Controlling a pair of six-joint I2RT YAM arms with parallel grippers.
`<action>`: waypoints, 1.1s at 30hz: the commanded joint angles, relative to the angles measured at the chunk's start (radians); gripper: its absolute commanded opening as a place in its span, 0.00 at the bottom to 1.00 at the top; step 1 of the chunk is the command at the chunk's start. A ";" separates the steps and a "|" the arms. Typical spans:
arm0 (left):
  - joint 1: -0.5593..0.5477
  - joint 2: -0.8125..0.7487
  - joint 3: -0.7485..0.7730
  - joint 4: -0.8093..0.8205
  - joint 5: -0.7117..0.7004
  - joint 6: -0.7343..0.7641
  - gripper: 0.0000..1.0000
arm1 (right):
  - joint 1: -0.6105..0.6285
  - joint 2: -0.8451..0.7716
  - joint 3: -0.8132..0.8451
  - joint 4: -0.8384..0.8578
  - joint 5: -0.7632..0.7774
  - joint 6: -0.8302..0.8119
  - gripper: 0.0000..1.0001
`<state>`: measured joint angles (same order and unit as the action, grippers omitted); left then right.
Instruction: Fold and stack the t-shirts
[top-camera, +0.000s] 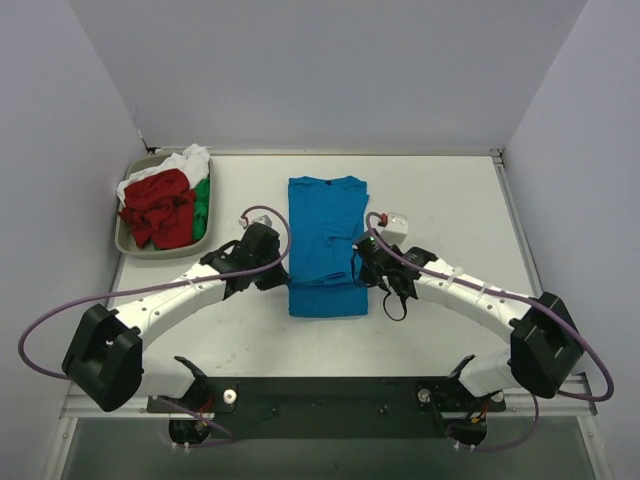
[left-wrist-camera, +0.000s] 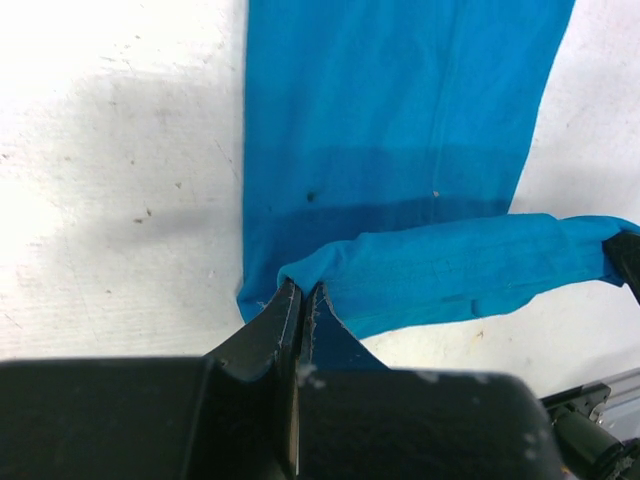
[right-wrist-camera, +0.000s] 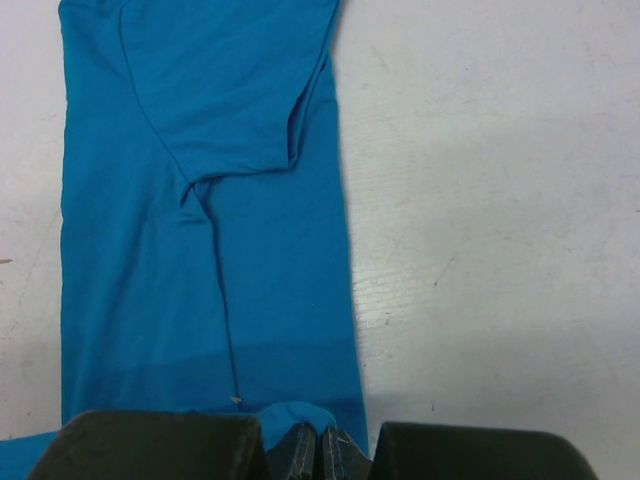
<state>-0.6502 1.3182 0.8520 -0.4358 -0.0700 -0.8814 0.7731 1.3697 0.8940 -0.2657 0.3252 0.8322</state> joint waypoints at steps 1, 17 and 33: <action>0.041 0.053 0.061 0.029 -0.002 0.042 0.00 | -0.037 0.051 0.060 0.000 -0.005 -0.061 0.00; 0.095 0.272 0.209 0.097 0.053 0.079 0.00 | -0.159 0.221 0.171 0.040 -0.095 -0.122 0.00; 0.164 0.394 0.251 0.112 0.064 0.087 0.00 | -0.207 0.405 0.261 0.085 -0.158 -0.146 0.00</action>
<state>-0.5125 1.6993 1.0676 -0.3553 0.0017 -0.8139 0.5827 1.7649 1.1076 -0.1692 0.1566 0.7074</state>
